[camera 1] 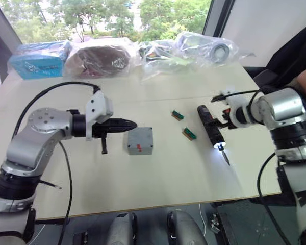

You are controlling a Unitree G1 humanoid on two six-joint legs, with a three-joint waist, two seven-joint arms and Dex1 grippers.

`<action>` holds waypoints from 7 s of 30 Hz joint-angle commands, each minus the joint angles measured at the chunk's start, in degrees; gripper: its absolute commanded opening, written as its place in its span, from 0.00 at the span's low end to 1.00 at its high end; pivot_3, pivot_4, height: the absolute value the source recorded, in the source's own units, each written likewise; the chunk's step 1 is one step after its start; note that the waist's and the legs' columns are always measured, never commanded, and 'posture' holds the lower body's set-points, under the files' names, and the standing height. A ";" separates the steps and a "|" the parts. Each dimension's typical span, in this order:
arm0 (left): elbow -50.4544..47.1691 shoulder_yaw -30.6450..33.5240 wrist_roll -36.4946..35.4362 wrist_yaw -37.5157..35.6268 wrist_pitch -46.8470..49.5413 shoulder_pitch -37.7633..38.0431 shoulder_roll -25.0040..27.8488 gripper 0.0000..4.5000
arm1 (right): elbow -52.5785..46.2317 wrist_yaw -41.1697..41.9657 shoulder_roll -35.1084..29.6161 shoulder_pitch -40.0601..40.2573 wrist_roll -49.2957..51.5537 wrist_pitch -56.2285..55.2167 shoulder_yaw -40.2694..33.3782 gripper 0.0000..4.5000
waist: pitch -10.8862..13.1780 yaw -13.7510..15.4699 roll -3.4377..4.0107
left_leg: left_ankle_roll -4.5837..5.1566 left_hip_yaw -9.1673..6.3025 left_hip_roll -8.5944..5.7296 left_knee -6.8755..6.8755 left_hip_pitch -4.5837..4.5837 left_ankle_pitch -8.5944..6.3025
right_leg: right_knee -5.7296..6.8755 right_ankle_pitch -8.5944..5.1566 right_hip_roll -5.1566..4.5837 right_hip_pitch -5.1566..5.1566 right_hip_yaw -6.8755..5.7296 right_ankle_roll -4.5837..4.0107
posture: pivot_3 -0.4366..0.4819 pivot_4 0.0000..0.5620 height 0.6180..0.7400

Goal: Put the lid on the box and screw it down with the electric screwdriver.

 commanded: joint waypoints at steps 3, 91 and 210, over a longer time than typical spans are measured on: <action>4.43 1.90 3.60 1.41 -4.24 3.64 1.22 0.00 | -14.58 5.38 1.55 3.66 2.35 -9.85 -4.32 0.78 | 0.00 -0.08 -0.02 | 0.00 -0.01 0.08 -0.02 0.02 0.00 | 0.04 0.00 0.11 -0.04 0.02 -0.01 | 0.48 0.27 1.00; 21.87 -8.51 16.61 -9.40 -16.50 -2.57 -6.54 0.00 | -28.39 3.01 20.04 24.04 -13.19 -27.22 1.35 0.01 | -0.04 0.36 -0.15 | 0.01 -0.12 0.00 0.76 0.02 -0.01 | 0.27 0.11 -0.05 0.40 -0.17 0.15 | 0.48 0.27 1.00; 0.43 -0.02 2.89 1.62 0.00 1.76 -0.19 0.00 | -16.75 2.07 25.62 13.88 -7.04 -22.38 2.16 0.00 | -0.04 0.30 -0.15 | 0.00 -0.11 -0.02 0.78 0.06 0.00 | 0.25 0.14 -0.12 0.45 -0.16 0.18 | 0.48 0.27 1.00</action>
